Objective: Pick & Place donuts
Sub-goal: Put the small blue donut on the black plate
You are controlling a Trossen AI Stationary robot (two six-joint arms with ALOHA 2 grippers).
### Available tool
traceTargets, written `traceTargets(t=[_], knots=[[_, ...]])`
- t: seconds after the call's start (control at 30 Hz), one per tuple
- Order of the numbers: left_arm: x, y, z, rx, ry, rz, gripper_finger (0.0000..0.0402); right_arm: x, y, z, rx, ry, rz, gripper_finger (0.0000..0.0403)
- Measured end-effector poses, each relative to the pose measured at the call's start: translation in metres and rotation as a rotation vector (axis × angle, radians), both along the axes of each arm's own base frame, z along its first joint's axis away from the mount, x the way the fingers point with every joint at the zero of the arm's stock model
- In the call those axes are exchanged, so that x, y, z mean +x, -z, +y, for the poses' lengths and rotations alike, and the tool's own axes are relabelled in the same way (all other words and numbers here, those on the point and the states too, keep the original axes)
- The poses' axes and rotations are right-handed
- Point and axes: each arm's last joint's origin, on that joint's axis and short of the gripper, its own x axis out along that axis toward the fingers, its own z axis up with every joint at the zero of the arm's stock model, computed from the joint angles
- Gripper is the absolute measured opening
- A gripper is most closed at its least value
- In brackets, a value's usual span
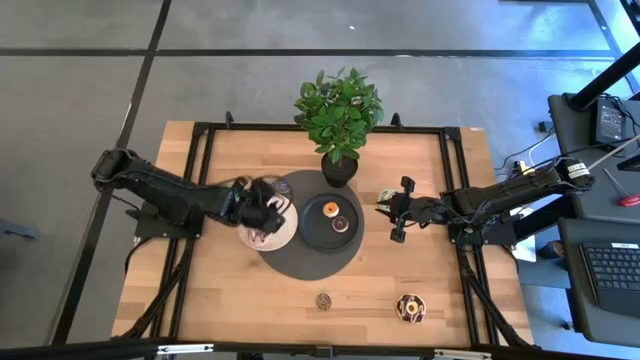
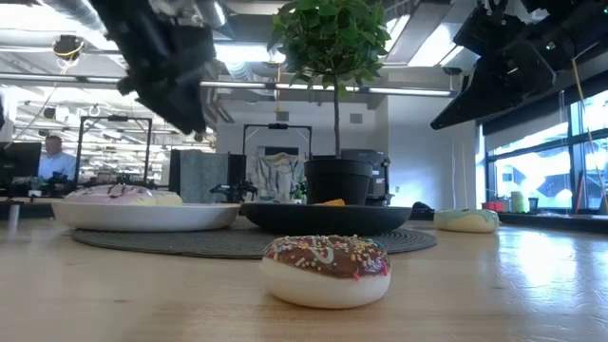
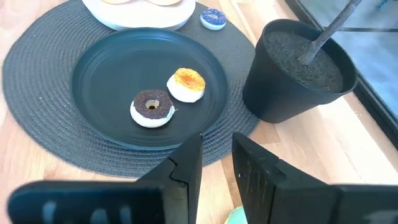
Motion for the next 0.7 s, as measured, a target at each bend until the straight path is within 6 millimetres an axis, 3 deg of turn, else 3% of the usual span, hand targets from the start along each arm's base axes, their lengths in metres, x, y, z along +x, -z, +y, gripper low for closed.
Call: traceTargets(t=[0.17,0.37,0.5,0.7], knots=[[0.005,0.007,0.042,-0.086,-0.083,0.055,0.0164,0.000,0.000,0.000,-0.018,-0.005,0.003,0.0090],[0.021,0.016,0.085,-0.063,-0.140,0.007,0.0165,0.000,0.000,0.000,-0.031,-0.012,0.007,0.0090],[0.034,0.034,0.103,-0.143,-0.120,-0.003,0.0163,0.000,0.000,0.000,-0.041,-0.018,0.010,0.0090],[0.037,0.065,0.120,-0.242,-0.149,0.092,0.0163,0.000,0.000,0.000,-0.046,-0.020,0.014,0.0090]])
